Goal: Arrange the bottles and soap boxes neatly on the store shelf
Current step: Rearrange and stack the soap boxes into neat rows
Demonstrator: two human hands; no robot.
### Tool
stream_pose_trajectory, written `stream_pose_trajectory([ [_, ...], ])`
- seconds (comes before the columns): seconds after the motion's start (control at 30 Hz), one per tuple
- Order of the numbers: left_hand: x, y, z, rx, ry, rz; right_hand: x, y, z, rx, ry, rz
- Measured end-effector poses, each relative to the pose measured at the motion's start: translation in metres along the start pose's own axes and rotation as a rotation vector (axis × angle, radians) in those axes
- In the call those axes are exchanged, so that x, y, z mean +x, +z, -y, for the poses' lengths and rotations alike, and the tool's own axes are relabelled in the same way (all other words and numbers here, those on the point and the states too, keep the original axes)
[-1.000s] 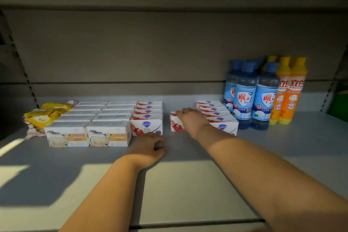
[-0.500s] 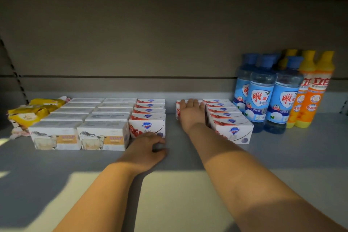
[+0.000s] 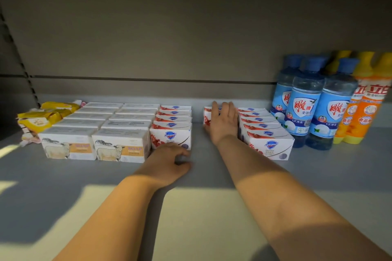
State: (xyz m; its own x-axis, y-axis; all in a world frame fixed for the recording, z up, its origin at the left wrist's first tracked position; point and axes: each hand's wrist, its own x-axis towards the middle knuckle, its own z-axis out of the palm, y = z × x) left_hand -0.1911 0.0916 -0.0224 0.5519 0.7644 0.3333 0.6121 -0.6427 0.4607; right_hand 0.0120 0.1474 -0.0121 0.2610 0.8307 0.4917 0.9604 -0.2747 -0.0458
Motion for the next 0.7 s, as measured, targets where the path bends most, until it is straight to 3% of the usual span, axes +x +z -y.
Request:
stream_pose_trajectory([
  [0.07,0.000,-0.004,0.002,0.001,-0.056,-0.039,-0.008,-0.004,0.005,0.082,0.008,-0.078],
  [0.17,-0.001,-0.009,0.002,0.063,-0.102,-0.082,-0.023,-0.015,0.020,0.444,-0.015,-0.257],
  [0.3,-0.002,-0.012,-0.001,0.095,-0.098,-0.069,-0.046,-0.023,0.034,0.886,-0.186,-0.113],
  [0.37,-0.002,-0.012,-0.002,0.089,-0.083,-0.064,-0.053,-0.027,0.036,0.875,-0.231,-0.013],
  [0.5,-0.007,-0.011,-0.003,0.148,-0.041,-0.013,-0.066,-0.036,0.034,0.807,-0.246,0.034],
  [0.7,-0.010,-0.014,-0.003,0.235,-0.012,0.056,-0.100,-0.054,0.011,0.867,0.036,0.011],
])
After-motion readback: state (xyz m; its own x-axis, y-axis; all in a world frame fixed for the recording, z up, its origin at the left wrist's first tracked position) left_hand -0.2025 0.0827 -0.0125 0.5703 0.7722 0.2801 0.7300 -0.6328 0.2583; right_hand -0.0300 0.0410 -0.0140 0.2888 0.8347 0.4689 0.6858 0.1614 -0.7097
